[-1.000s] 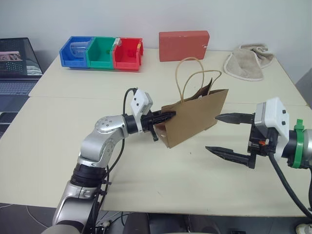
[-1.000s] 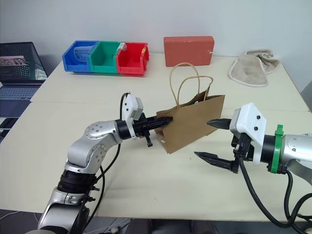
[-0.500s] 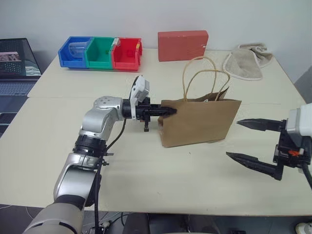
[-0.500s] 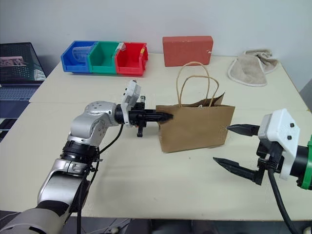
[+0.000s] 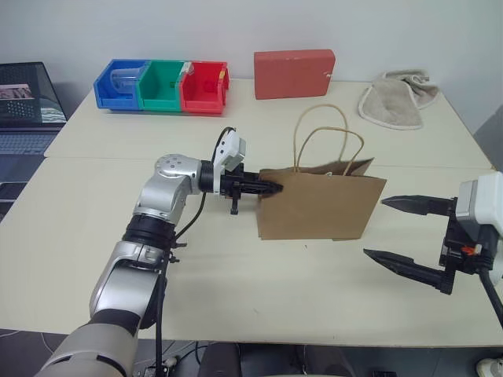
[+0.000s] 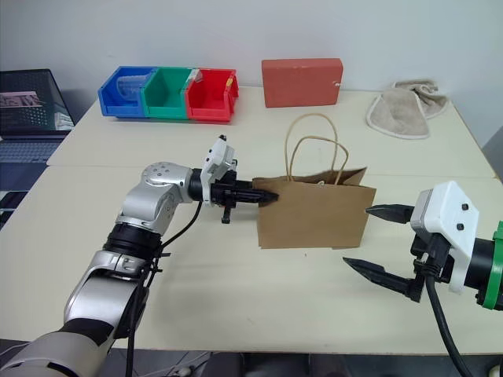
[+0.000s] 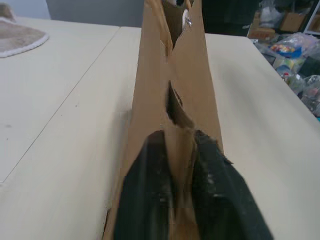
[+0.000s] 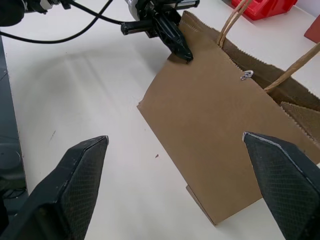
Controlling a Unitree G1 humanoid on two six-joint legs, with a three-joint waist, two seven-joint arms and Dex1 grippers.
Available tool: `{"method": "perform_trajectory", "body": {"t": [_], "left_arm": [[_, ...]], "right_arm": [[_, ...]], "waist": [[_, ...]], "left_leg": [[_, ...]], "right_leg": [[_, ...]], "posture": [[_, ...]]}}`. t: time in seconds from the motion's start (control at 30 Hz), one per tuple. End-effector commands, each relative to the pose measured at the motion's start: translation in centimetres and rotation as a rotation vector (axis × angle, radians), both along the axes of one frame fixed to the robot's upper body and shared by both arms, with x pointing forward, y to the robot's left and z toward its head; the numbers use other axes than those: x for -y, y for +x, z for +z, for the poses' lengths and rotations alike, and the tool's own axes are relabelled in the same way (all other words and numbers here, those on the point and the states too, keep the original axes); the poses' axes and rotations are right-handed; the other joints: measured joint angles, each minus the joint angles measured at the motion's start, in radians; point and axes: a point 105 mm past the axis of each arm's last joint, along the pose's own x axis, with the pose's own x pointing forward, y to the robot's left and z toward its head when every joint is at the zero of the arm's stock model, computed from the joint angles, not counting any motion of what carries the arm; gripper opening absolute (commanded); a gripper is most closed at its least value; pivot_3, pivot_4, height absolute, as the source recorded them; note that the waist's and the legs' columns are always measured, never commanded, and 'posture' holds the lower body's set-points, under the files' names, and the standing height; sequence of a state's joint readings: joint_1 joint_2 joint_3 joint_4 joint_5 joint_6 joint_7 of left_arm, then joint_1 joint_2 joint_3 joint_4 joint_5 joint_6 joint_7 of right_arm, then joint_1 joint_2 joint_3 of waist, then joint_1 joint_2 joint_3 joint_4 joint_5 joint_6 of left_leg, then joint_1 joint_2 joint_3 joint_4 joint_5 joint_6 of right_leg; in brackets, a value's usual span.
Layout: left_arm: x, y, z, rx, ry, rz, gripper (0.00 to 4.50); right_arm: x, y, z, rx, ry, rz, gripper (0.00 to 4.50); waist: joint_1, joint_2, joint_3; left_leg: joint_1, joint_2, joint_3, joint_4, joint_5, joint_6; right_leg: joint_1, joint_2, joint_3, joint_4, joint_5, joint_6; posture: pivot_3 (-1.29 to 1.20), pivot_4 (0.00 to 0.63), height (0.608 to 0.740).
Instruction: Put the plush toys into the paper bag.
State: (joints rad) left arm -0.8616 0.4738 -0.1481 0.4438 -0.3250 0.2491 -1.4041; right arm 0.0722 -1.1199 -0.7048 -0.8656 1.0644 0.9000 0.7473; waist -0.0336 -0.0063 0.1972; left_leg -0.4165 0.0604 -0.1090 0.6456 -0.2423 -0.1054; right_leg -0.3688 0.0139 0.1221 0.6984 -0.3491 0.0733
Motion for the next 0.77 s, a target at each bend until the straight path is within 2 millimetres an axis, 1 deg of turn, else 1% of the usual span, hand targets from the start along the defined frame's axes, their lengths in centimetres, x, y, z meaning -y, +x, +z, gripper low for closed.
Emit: {"method": "perform_trajectory", "body": {"t": [0.03,0.1,0.13,0.2,0.23,0.27,0.33,0.4,0.43,0.53,0.63,0.77], "left_arm": [[-2.4,-0.3,1.8,0.073,0.011,0.085,1.86],[-3.9,-0.5,2.1,0.088,0.026,0.154,2.54],[-4.4,-0.7,2.2,0.093,0.033,0.176,2.82],[-5.3,-0.9,2.3,0.124,0.063,0.225,3.54],[-5.9,-1.1,2.5,0.130,0.075,0.247,3.77],[-6.2,-1.3,2.6,0.132,0.083,0.262,3.77],[-8.7,-2.7,2.6,0.137,0.174,0.322,3.77],[-10.5,-3.9,2.6,0.137,0.264,0.363,3.77],[-11.0,-4.2,2.6,0.133,0.291,0.378,3.77],[-12.8,-4.3,3.3,0.136,0.290,0.459,3.77],[-13.2,-4.4,3.5,0.118,0.275,0.483,3.77],[-13.1,-4.1,3.6,0.116,0.255,0.495,3.77]], "right_arm": [[0.8,0.7,0.8,0.048,-0.024,-0.022,4.50],[1.1,0.9,0.9,0.051,-0.037,-0.020,4.50],[1.2,1.0,0.9,0.051,-0.040,-0.016,4.50],[1.5,1.2,1.0,0.052,-0.044,-0.015,4.50],[1.8,1.4,1.2,0.057,-0.054,-0.018,4.50],[2.0,1.5,1.3,0.060,-0.062,-0.019,4.50],[3.7,1.9,1.8,0.057,-0.110,-0.032,4.50],[5.3,2.1,2.4,0.046,-0.148,-0.043,4.50],[5.8,2.1,2.5,0.041,-0.161,-0.043,4.50],[7.3,2.2,3.2,0.022,-0.179,-0.053,4.50],[8.0,2.4,3.6,0.017,-0.179,-0.053,4.50],[8.1,2.7,3.3,0.015,-0.184,-0.041,4.50]], "waist": [[-0.003,0.000,0.000],[-0.003,0.000,0.000],[-0.003,0.000,0.000],[0.001,0.000,0.000],[0.001,0.000,0.000],[0.004,0.000,0.000],[0.004,0.000,0.000],[0.000,0.000,0.000],[0.000,0.000,0.000],[0.005,0.000,0.000],[0.007,0.000,0.000],[0.004,0.000,0.000]], "left_leg": [[0.000,0.000,0.000,0.000,0.000,0.000],[0.000,0.001,0.000,0.000,0.000,0.000],[0.000,0.001,0.000,0.000,0.000,0.000],[0.000,0.001,0.000,0.000,0.000,0.000],[0.000,0.001,0.000,0.000,0.000,0.000],[0.000,0.001,0.000,0.000,0.000,0.000],[0.000,0.000,0.000,0.001,0.000,0.000],[0.000,0.001,0.000,0.000,0.000,0.000],[0.001,0.001,0.001,0.000,0.000,0.000],[0.001,0.001,0.001,0.000,0.000,0.000],[0.001,0.001,0.001,0.000,0.000,0.000],[0.001,0.001,0.001,0.000,0.000,0.000]], "right_leg": [[0.000,0.000,0.000,0.000,0.000,0.000],[0.000,0.000,0.000,0.000,0.000,0.000],[0.000,0.000,0.000,0.000,0.000,0.000],[0.000,0.000,0.000,0.000,0.000,0.000],[0.000,0.000,0.000,0.000,0.000,0.000],[0.000,0.000,0.000,0.000,0.000,0.000],[0.000,0.000,0.000,0.000,0.000,0.000],[0.000,0.000,0.000,0.000,0.000,0.000],[0.000,0.000,0.000,0.000,0.000,0.000],[0.000,0.000,0.000,0.000,0.000,0.000],[0.001,0.000,0.000,0.000,0.000,-0.001],[0.000,0.000,0.000,0.000,0.000,-0.001]], "posture": [[0.00,0.150,0.740],[0.00,0.150,0.740],[0.00,0.150,0.740],[0.00,0.150,0.740],[0.00,0.150,0.740],[0.00,0.150,0.740],[0.00,0.150,0.740],[0.00,0.150,0.740],[0.00,0.150,0.740],[0.00,0.150,0.740],[0.00,0.150,0.740],[0.00,0.150,0.740]]}}
